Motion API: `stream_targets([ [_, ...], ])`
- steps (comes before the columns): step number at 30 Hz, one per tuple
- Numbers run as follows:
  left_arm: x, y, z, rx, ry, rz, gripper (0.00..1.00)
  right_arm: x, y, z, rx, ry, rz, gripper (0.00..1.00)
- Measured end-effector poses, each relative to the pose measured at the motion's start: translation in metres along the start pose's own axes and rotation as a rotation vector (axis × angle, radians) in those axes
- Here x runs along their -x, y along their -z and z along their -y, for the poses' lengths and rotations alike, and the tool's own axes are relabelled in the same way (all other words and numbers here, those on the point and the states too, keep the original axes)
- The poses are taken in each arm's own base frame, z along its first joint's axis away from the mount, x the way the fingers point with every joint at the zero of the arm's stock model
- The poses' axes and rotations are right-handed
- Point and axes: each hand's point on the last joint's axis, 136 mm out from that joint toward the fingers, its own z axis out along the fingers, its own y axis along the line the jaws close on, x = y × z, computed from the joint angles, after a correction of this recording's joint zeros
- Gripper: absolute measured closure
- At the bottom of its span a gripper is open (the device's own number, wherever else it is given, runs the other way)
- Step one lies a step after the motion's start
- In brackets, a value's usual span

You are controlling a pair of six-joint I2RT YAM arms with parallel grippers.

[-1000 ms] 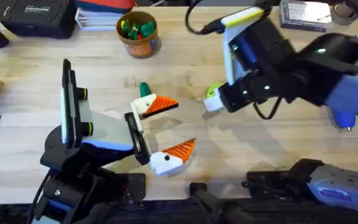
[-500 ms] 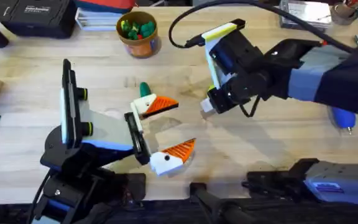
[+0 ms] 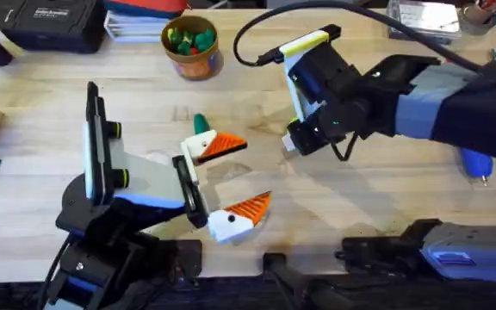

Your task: Pick up the gripper from the table and insert it into the empty holder that is missing its gripper. Then pick up a screw, insert it into the mounting hole, and use the screwdriver to tighten it. Finally, clean up the table by picking up the vegetable and placing it into the bucket.

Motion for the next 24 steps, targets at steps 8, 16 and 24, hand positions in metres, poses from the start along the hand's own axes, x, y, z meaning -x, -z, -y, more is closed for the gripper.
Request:
stream_targets([
  [8,0.0,0.0,0.0,0.0,0.0,0.0,0.012,-0.002,-0.0049,0.0008,-0.008,-0.003,-0.016,0.822],
  [16,0.0,0.0,0.0,0.0,0.0,0.0,0.011,-0.0002,-0.0049,0.0046,-0.029,-0.01,-0.008,0.991],
  [24,0.0,0.0,0.0,0.0,0.0,0.0,0.013,-0.0055,0.0039,0.0052,-0.031,-0.006,-0.051,0.994],
])
